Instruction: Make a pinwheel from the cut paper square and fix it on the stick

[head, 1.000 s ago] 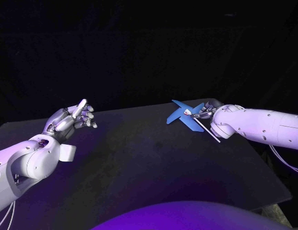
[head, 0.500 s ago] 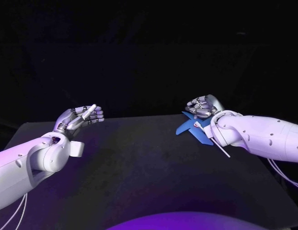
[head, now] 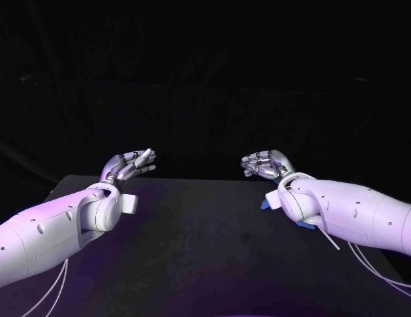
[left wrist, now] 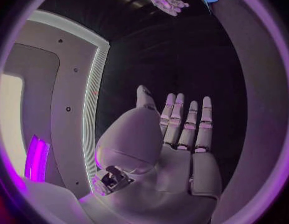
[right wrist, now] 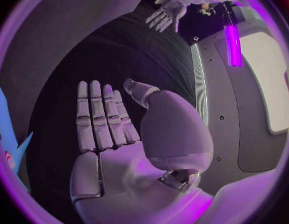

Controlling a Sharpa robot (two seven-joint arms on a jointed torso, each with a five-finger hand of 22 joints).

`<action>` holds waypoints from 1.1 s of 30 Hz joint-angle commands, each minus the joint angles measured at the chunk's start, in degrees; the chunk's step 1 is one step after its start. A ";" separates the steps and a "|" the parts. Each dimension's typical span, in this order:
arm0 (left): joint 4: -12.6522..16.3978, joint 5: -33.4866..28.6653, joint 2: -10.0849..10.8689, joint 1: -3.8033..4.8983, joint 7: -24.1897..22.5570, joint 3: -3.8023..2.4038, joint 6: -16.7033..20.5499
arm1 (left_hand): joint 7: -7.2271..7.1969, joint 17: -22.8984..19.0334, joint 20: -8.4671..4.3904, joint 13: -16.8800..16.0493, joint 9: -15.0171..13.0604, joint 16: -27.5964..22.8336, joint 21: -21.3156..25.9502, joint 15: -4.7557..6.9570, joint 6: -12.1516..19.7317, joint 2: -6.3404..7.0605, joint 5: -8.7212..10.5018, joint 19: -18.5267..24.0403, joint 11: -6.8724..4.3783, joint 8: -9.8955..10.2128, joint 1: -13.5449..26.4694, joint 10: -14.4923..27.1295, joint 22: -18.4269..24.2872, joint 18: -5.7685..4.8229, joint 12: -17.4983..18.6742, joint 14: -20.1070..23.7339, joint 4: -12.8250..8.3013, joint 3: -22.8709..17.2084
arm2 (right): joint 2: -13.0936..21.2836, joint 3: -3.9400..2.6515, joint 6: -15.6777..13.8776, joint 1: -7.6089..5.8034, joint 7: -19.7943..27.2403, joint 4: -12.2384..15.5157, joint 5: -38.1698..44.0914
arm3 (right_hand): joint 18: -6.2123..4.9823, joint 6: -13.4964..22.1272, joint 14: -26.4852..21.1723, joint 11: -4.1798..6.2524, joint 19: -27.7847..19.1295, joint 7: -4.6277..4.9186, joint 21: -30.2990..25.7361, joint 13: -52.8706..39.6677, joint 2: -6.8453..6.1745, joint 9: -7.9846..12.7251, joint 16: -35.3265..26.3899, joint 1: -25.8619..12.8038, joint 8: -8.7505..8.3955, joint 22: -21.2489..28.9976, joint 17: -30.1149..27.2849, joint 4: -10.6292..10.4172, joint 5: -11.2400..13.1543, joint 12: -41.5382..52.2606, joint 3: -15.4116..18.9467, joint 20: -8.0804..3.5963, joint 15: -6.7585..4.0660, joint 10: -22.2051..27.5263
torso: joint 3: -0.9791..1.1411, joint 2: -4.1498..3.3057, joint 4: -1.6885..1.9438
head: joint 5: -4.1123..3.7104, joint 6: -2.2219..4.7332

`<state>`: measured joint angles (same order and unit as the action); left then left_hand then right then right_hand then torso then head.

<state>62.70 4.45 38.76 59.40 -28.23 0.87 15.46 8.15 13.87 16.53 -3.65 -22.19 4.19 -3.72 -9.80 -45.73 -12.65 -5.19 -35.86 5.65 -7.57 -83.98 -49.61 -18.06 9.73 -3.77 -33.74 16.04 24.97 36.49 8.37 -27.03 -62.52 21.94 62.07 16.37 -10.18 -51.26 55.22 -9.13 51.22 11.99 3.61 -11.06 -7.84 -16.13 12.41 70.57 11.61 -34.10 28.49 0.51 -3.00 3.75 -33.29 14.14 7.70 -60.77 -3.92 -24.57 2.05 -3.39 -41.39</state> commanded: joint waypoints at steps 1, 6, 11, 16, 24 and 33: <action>-0.67 -1.55 -0.93 0.13 -1.82 -0.10 1.91 | -0.03 -1.19 0.00 0.16 0.71 -0.74 0.20 -0.12 0.48 0.08 -0.39 1.02 -0.04 0.32 0.63 2.05 1.02 -0.32 0.39 1.69 0.05 1.19 | -0.66 -0.01 6.54 0.16 2.38 -0.48 -3.56 | -0.30 0.63 -0.81 -0.59 -1.09 0.26 -0.07 2.16 0.16 0.48 -2.03 -0.70 -0.52 3.25 -1.50 0.01 0.01 -0.15 1.25 0.37 0.38 0.72 | 0.23 0.09 0.19 | 0.49 0.40; 0.14 -0.41 -0.43 0.02 -0.23 -0.04 1.12 | -8.15 -13.87 -16.53 3.65 22.19 -4.19 3.72 9.80 45.73 12.65 5.19 35.86 -5.65 7.57 30.62 49.61 18.06 -9.73 3.77 33.74 -16.04 -24.97 | -0.28 -0.20 1.06 0.16 0.59 0.38 -1.23 | 10.18 51.26 -55.22 9.13 -51.22 -11.99 -3.61 11.06 7.84 16.13 -12.41 -25.92 -11.61 34.10 -28.49 -0.51 3.00 -3.75 33.29 -14.14 -7.70 60.77 | 0.23 -0.30 -0.05 | 0.34 0.54; 3.90 -0.97 0.46 0.12 -0.41 -0.15 4.95 | -8.15 -13.87 -16.53 3.65 22.19 -4.19 3.72 9.80 45.73 12.65 5.19 35.86 -5.65 7.57 40.89 49.61 18.06 -9.73 3.77 33.74 -16.04 -24.97 | 0.90 -1.34 -1.47 0.47 1.60 4.21 -3.33 | 10.18 51.26 -55.22 9.13 -51.22 -11.99 -3.61 11.06 7.84 16.13 -12.41 -70.57 -11.61 34.10 -28.49 -0.51 3.00 -3.75 33.29 -14.14 -7.70 60.77 | 1.32 -2.16 -0.64 | 1.24 2.45; 10.35 -1.93 1.97 0.30 -0.73 -0.35 11.49 | -8.15 -13.87 -16.53 3.65 22.19 -4.19 3.72 9.80 45.73 12.65 5.19 35.86 -5.65 7.57 83.98 49.61 18.06 -9.73 3.77 33.74 -16.04 -24.97 | 2.92 -3.28 -5.78 0.99 3.33 10.75 -6.94 | 10.18 51.26 -55.22 9.13 -51.22 -11.99 -3.61 11.06 7.84 16.13 -12.41 -70.57 -11.61 34.10 -28.49 -0.51 3.00 -3.75 33.29 -14.14 -7.70 60.77 | 2.90 -4.86 -1.49 | 2.54 5.22; 22.67 -3.76 4.86 0.64 -1.34 -0.73 24.00 | -8.15 -13.87 -16.53 3.65 22.19 -4.19 3.72 9.80 45.73 12.65 5.19 35.86 -5.65 7.57 83.98 49.61 18.06 -9.73 3.77 33.74 -16.04 -24.97 | 6.77 -6.99 -14.03 1.99 6.63 23.25 -13.82 | 10.18 51.26 -55.22 9.13 -51.22 -11.99 -3.61 11.06 7.84 16.13 -12.41 -70.57 -11.61 34.10 -28.49 -0.51 3.00 -3.75 33.29 -14.14 -7.70 60.77 | 3.92 -6.61 -2.05 | 3.39 7.01; 27.25 -4.45 5.93 0.76 -1.57 -0.87 28.66 | -8.15 -13.87 -16.53 3.65 22.19 -4.19 3.72 9.80 45.73 12.65 5.19 35.86 -5.65 7.57 83.98 49.61 18.06 -9.73 3.77 33.74 -16.04 -24.97 | 8.20 -8.37 -17.08 2.36 7.86 27.88 -16.37 | 10.18 51.26 -55.22 9.13 -51.22 -11.99 -3.61 11.06 7.84 16.13 -12.41 -70.57 -11.61 34.10 -28.49 -0.51 3.00 -3.75 33.29 -14.14 -7.70 60.77 | 3.92 -6.61 -2.05 | 3.39 7.01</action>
<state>89.71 0.78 44.70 60.06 -28.63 0.06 40.43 -0.05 0.12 0.08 -0.08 -0.15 0.37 -0.33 0.02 -0.48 -0.07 -0.24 -0.48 -0.08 -0.30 -1.20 -0.32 -0.12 0.89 -0.38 -0.38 0.01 0.35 44.66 0.03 -41.68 -60.23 27.66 89.77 1.96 -0.78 -0.20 0.29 0.00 0.27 0.00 0.28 -0.07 -0.02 -0.09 0.13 0.31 0.20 -0.09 0.07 0.00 -0.29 0.38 -0.24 0.00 -0.01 -0.30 -0.04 -31.09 0.01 -0.01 -34.39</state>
